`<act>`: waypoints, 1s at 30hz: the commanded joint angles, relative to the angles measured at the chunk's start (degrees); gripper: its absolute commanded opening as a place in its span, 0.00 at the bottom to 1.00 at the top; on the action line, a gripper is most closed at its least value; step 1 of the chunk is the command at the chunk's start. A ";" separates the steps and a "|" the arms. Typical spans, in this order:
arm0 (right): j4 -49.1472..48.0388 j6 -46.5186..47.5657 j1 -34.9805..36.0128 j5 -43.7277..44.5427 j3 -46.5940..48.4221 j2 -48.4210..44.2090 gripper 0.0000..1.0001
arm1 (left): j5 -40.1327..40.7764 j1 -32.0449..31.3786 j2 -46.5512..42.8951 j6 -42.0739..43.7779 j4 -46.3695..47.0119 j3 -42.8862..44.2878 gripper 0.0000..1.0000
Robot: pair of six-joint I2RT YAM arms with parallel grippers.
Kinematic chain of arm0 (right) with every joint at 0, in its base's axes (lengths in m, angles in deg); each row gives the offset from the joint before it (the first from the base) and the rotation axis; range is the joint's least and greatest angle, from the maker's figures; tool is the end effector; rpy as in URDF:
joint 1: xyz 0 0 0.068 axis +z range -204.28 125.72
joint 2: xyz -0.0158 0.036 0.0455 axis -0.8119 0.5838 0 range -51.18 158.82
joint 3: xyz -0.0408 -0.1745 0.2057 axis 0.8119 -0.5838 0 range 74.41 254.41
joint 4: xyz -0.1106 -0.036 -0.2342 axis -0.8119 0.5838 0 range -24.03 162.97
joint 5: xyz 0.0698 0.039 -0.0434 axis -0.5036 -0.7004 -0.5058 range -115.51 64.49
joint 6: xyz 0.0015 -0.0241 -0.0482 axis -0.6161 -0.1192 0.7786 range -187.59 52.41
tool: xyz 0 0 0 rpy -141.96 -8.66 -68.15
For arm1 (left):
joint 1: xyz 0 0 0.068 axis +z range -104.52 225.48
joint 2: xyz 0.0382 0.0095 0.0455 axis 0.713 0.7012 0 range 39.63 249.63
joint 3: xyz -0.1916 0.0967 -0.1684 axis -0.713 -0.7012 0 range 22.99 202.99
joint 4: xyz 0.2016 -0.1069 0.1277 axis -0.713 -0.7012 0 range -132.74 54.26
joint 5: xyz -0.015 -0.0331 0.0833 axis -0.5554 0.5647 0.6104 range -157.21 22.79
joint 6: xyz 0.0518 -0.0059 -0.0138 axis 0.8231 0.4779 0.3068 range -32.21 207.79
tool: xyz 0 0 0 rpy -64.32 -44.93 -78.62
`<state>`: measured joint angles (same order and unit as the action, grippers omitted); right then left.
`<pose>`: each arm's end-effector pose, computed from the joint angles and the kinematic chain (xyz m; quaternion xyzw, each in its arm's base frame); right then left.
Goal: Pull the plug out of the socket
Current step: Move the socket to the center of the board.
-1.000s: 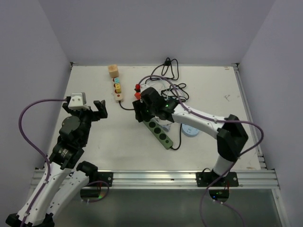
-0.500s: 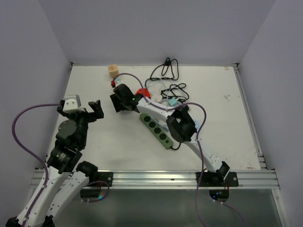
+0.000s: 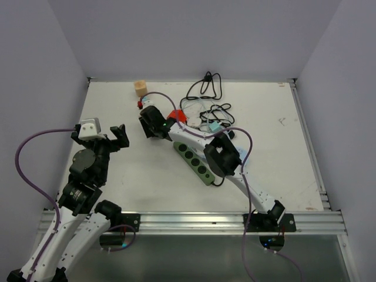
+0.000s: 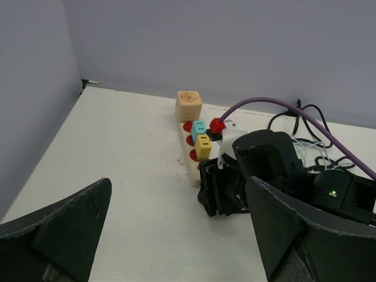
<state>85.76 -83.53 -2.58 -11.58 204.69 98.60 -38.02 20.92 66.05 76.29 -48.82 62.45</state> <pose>0.3682 0.4524 0.1524 -0.2260 0.8696 0.1456 0.4142 0.1107 -0.0316 0.3446 -0.0992 0.7003 -0.0422 0.7056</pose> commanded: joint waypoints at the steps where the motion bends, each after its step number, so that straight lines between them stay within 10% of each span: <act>1: -0.03 1.53 0.24 -1.10 1.99 0.96 0.41 | -0.19 -0.40 0.22 -0.36 0.95 -0.26 0.99; 11: -0.02 8.81 3.58 -5.58 -10.91 -8.17 0.00 | -0.19 -0.67 0.13 -0.01 0.95 -0.53 1.00; 21: -2.83 13.22 6.31 -7.61 -27.71 -19.69 0.00 | -0.01 -1.20 0.22 0.08 0.95 -0.61 0.99; 30: 5.07 15.06 5.17 -4.80 -17.54 -21.46 0.00 | 1.04 -1.20 0.39 0.26 0.78 -0.62 1.00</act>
<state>86.04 -69.92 2.82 -16.03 180.73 82.25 -37.98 19.89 66.05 76.40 -48.80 62.17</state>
